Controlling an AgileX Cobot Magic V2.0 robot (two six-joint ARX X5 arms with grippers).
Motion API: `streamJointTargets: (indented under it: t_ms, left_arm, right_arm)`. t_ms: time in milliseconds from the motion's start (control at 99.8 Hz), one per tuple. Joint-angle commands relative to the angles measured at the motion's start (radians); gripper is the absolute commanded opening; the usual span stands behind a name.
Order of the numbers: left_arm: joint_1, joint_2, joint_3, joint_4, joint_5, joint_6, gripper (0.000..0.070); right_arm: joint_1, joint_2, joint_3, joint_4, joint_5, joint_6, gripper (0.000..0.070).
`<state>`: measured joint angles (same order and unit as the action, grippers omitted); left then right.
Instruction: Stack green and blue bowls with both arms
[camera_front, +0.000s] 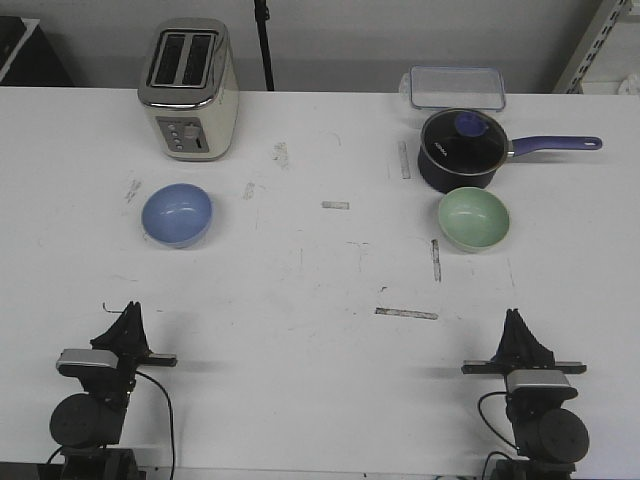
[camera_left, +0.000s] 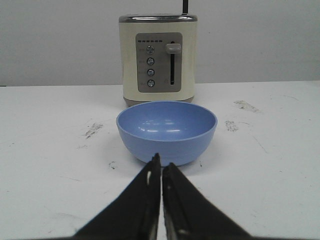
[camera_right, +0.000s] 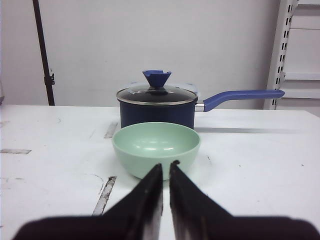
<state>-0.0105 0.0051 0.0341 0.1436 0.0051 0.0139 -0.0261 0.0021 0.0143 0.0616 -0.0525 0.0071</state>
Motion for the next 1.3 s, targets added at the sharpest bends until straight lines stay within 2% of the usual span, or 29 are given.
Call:
streamJointTargets:
  t_ms: [0, 641, 831, 1032, 1292]
  left_arm:
    - [0.001, -0.002, -0.022, 0.014, 0.002, 0.012, 0.0001]
    - [0.001, -0.002, -0.022, 0.014, 0.002, 0.012, 0.0001]
    - [0.001, -0.002, -0.022, 0.014, 0.002, 0.012, 0.0001]
    - [0.001, -0.002, -0.022, 0.014, 0.002, 0.012, 0.0001]
    - [0.001, -0.002, -0.022, 0.014, 0.002, 0.012, 0.0001]
  right_arm:
    - [0.0, -0.001, -0.002, 0.013, 0.001, -0.005, 0.0014]
    - [0.0, 0.0, 0.039, 0.009, 0.001, 0.007, 0.0014]
    - [-0.001, 0.018, 0.127, -0.074, 0.032, -0.002, 0.0014]
    - [0.0, 0.117, 0.232, -0.145, 0.034, -0.008, 0.0014]
    - [0.0, 0.319, 0.365, -0.146, 0.033, -0.008, 0.0014]
